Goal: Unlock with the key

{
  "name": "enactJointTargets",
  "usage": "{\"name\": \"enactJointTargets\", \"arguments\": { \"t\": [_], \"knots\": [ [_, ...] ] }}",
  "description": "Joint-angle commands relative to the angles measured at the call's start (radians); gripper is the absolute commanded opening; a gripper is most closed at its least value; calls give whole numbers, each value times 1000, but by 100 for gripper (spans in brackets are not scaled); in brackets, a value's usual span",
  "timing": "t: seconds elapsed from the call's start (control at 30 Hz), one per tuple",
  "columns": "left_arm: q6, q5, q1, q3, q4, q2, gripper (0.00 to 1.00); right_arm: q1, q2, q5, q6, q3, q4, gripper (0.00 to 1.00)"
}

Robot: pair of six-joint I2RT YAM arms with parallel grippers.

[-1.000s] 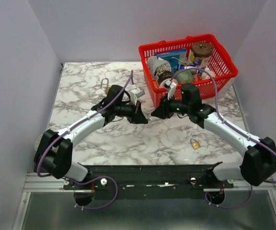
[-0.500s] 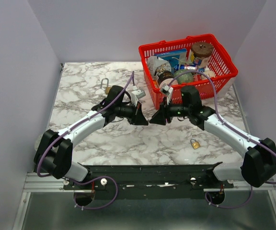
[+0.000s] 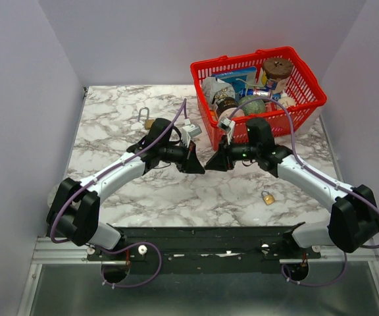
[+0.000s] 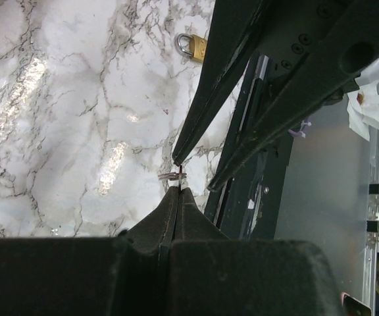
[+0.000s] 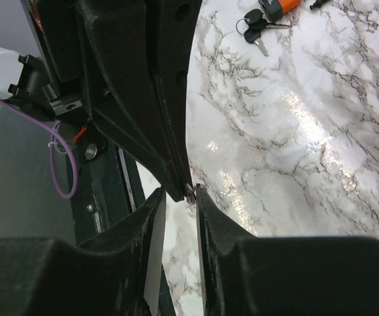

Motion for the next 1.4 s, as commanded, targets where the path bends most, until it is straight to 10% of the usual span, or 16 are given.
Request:
{"name": "enactJointTargets", "arguments": {
  "t": [0.0,0.97,1.37],
  "knots": [
    [23,35,-9,19,1,1,0,2,21,-36,-18,-10,27,30],
    [28,12,-14,20,-6,2,0,2,65,-64,4,-8,35,1],
    [39,-11,-12,10,-18,-24,72,0,16,71,82,-49,79,1]
  ]
}}
